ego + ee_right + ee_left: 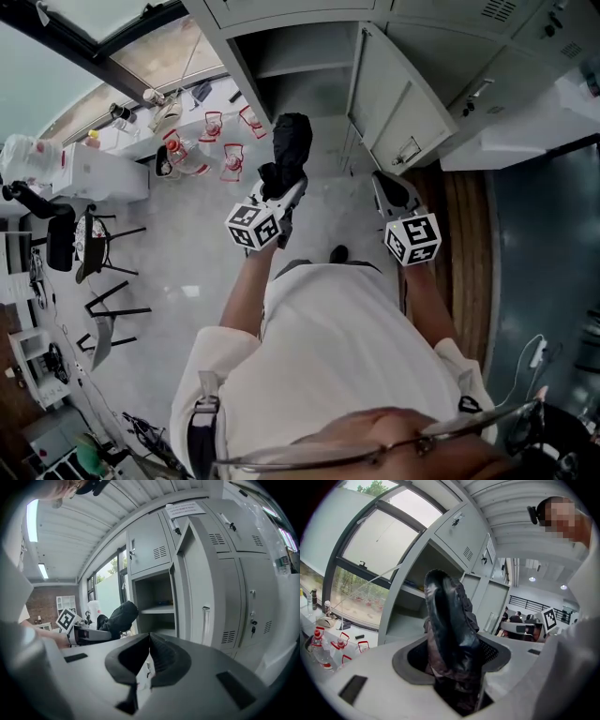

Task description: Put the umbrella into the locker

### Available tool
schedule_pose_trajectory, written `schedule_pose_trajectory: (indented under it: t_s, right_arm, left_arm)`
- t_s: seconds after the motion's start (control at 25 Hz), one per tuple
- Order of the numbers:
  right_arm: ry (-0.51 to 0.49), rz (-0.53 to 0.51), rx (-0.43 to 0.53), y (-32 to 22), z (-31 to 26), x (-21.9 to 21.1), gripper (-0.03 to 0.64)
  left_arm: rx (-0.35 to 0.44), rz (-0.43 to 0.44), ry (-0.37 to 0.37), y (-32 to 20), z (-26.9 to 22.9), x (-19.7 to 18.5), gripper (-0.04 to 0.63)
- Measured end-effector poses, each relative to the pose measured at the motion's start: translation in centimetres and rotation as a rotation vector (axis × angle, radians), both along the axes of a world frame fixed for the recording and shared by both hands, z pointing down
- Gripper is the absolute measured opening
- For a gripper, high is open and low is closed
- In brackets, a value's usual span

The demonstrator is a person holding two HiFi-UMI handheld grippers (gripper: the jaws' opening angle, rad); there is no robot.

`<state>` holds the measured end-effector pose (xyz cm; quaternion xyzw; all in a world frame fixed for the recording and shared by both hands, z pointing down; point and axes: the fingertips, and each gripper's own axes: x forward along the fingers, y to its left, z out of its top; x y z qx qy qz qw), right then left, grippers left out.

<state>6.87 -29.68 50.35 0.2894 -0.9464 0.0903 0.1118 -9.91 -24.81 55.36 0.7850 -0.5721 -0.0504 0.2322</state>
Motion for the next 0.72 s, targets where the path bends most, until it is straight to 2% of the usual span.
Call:
schedule_pose_trajectory:
  t_s: [0.36,0.72]
  right_arm:
    - [0.005,-0.015,-0.023,-1.7,1.1,-0.4,0.008]
    - [0.033,0.008,-0.017,-3.3,1.4,-2.5,0.008]
  left_arm:
    - [-0.069,-0.023,-0.049,-3.4,2.6,0.1,0.242]
    - [-0.148,0.01,-0.173,-8.3,5.9,-1.5,0.242]
